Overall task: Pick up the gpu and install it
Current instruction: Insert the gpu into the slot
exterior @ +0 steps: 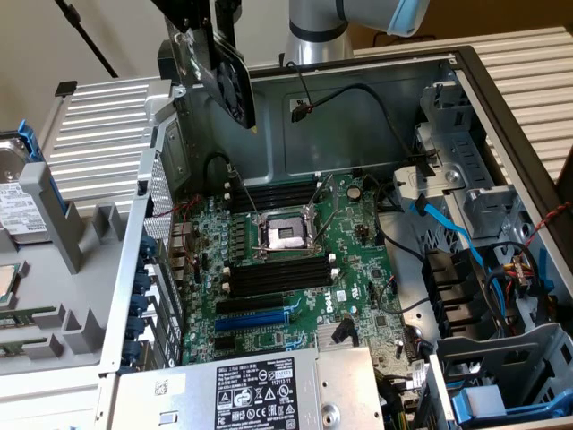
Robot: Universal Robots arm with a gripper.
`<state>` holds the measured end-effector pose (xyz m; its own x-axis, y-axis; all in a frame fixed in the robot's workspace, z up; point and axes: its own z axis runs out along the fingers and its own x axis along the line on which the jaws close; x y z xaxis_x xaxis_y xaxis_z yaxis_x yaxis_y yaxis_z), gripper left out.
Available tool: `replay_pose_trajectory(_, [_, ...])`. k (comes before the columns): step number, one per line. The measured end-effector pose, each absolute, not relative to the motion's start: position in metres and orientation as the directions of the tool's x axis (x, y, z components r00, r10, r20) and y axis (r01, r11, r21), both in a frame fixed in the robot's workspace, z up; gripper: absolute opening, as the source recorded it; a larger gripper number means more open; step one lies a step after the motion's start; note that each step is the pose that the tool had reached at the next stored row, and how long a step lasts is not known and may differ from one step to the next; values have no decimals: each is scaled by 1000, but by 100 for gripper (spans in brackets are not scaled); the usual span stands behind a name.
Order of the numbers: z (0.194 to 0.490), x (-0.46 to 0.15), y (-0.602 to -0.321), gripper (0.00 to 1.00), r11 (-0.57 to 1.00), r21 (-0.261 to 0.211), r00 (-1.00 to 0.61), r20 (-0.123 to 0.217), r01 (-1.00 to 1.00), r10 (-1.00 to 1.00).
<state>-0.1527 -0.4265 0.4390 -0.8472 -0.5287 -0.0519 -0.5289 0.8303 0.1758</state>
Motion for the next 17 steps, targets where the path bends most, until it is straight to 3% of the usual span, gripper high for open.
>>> replay_pose_trajectory(17, [442,-129,-427,26,764,182,-781,-43,-619,-623])
